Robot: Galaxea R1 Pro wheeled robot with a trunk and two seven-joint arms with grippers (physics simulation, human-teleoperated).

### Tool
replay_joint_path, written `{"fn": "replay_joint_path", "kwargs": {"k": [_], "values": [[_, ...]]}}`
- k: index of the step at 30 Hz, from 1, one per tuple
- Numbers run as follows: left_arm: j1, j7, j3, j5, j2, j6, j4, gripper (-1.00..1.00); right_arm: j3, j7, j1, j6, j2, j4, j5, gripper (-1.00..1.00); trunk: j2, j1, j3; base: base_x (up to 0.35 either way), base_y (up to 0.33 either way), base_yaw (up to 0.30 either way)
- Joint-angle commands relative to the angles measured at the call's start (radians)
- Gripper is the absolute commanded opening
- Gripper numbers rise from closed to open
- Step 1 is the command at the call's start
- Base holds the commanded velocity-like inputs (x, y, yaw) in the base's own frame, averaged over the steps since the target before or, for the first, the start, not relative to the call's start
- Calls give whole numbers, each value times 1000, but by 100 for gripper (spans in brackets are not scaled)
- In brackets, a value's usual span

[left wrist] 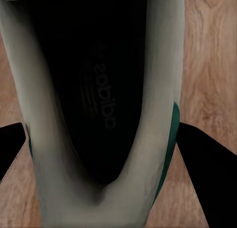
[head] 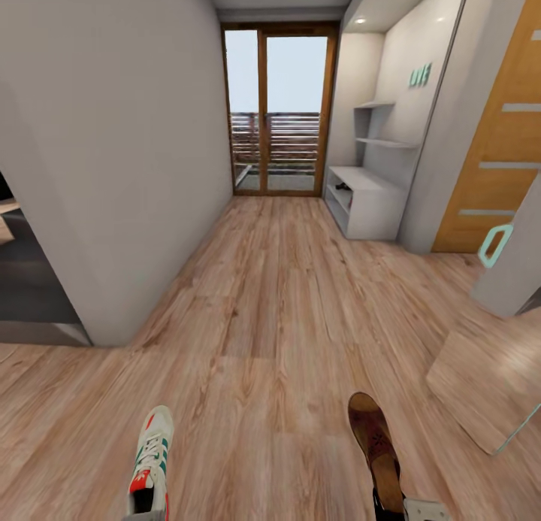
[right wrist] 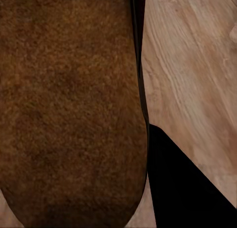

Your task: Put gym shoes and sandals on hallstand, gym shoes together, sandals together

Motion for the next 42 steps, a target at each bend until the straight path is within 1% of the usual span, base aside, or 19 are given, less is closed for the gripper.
{"fn": "replay_joint_path", "kwargs": {"k": [1, 42], "values": [[-1, -9, 9, -3, -1, -2, -1, -100, 8, -5, -1, -2, -1, 0, -7, -100, 0, 0, -1, 340, 0, 0], [-1, -9, 9, -3, -1, -2, -1, -100, 8, -5, -1, -2, 0, 0, -6, -100, 0, 0, -1, 340, 0, 0]]}}
